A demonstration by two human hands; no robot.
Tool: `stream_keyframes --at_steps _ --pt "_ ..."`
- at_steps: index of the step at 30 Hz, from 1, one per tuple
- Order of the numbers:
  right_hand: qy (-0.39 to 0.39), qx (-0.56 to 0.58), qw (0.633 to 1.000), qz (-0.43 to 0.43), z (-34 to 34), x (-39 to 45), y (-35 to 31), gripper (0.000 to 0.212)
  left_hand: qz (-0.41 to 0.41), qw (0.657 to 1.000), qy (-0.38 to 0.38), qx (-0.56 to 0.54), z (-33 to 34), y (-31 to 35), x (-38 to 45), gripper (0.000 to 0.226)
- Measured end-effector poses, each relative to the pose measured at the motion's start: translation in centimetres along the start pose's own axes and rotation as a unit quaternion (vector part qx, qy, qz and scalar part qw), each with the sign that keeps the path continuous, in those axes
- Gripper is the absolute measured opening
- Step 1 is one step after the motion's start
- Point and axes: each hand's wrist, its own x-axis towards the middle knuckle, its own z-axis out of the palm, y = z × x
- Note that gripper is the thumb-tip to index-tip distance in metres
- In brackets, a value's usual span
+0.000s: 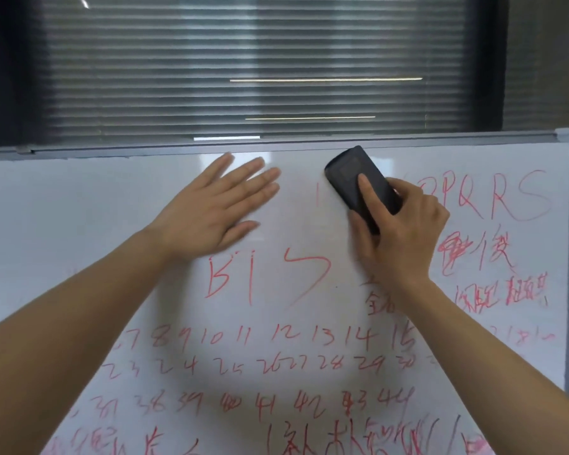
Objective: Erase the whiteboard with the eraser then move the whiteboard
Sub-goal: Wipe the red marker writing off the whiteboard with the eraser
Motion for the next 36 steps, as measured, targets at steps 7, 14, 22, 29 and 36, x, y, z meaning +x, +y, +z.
stream_keyframes --at_steps 7,14,22,29,36 --pt "-0.038 0.027 0.995 -0.09 0.2 -1.1 -2.4 0.041 -0.01 0.999 -0.031 0.015 -0.2 0.0 -0.1 0.055" --pt "-0.061 0.051 0.95 -0.303 -0.3 -1.7 -2.6 0.044 0.005 0.999 -0.035 0.014 -0.4 -0.4 0.2 0.055" --pt "-0.062 -0.021 0.975 -0.213 -0.4 3.6 2.1 0.037 -0.009 0.999 -0.034 0.004 0.2 0.0 0.0 0.055" --pt "-0.06 0.003 0.986 -0.158 -0.1 1.6 -1.2 0.038 -0.016 0.999 -0.029 0.008 0.6 0.1 -0.1 0.055" --pt "-0.091 0.053 0.934 -0.342 -0.5 -1.3 -3.1 0.035 -0.015 1.0 -0.026 0.002 0.7 0.2 -0.1 0.054"
